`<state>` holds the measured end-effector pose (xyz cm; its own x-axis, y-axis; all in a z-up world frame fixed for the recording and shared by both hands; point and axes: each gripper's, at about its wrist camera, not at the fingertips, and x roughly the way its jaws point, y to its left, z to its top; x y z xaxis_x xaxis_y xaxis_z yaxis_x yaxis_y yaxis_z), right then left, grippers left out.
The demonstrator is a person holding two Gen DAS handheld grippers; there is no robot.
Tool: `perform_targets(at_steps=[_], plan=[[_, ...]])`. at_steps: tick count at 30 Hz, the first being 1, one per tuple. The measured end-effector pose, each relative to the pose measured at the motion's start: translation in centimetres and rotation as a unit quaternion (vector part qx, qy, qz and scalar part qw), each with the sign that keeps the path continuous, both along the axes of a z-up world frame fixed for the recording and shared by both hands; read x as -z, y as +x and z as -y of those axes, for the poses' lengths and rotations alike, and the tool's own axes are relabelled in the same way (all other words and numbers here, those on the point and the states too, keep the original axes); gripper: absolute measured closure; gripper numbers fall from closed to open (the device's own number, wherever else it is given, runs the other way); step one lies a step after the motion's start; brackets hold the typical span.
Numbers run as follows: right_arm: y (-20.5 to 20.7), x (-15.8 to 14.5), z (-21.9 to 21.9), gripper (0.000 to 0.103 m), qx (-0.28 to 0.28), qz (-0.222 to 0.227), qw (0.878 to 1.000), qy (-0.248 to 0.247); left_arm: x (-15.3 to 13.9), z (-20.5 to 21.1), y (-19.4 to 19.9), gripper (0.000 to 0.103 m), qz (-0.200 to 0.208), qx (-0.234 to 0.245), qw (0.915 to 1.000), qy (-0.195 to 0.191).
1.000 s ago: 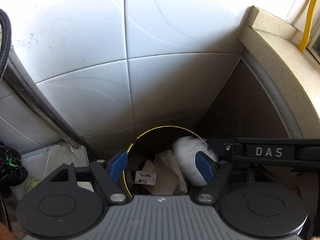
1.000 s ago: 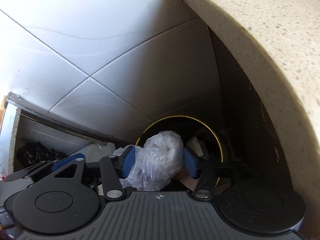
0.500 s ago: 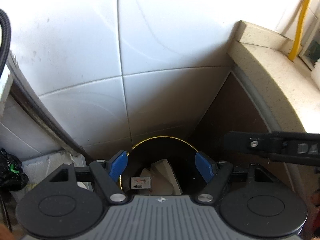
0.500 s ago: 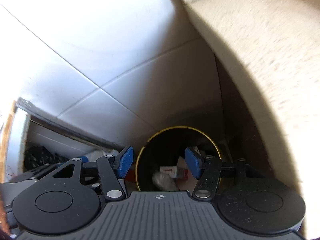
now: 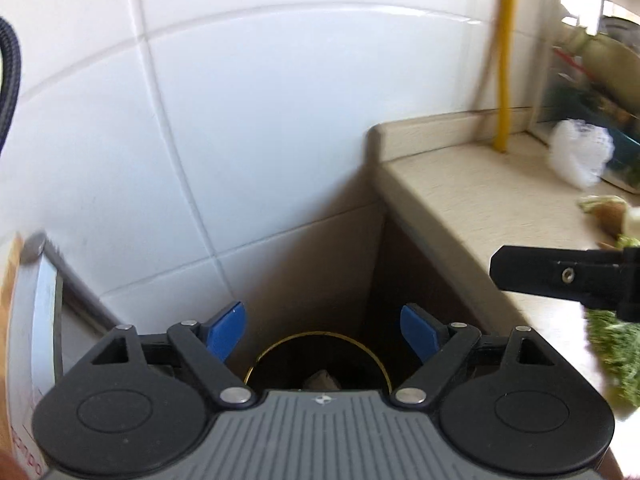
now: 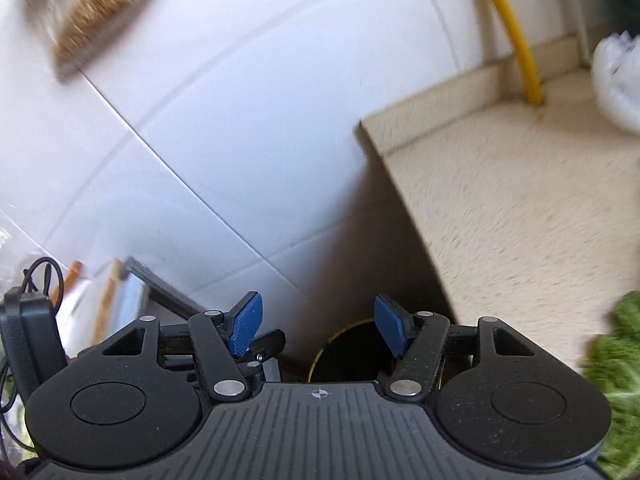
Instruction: Collect trash
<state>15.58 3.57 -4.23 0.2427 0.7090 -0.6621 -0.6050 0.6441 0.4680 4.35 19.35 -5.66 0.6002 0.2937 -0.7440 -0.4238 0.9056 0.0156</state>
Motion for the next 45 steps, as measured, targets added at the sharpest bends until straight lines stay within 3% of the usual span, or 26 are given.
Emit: perform_targets(at_steps=[7, 12, 20, 26, 34, 40, 45], plan=[[-1.4, -2.5, 5.0, 0.033, 0.044, 0.044, 0.998, 0.014, -2.9, 4.4, 1.8, 0.018, 0.011, 0.061, 0.9972, 0.041], [-2.9, -3.3, 9.7, 0.032, 0.112, 0.075, 0.99, 0.028, -4.8, 8.2, 3.3, 0.016, 0.025, 0.127, 0.9892, 0.069], [-4.6, -4.1, 18.8, 0.029, 0.241, 0.104, 0.964, 0.036, -7.1, 15.3, 5.3, 0.014, 0.043, 0.219, 0.9708, 0.089], [-5.4, -3.4, 24.4, 0.029, 0.316, 0.1, 0.943, 0.028, -7.7, 18.8, 6.1, 0.013, 0.051, 0.253, 0.962, 0.09], [-5.8, -2.9, 26.9, 0.029, 0.328, 0.093, 0.94, 0.017, -7.4, 19.7, 7.9, 0.01, 0.054, 0.257, 0.9608, 0.089], [-5.3, -2.4, 27.1, 0.029, 0.328, 0.08, 0.941, 0.0, -7.1, 19.7, 11.6, 0.01, 0.065, 0.271, 0.9564, 0.086], [-4.9, -2.8, 27.2, 0.029, 0.351, 0.081, 0.933, -0.015, -6.7, 19.2, 15.8, 0.01, 0.065, 0.285, 0.9541, 0.064]])
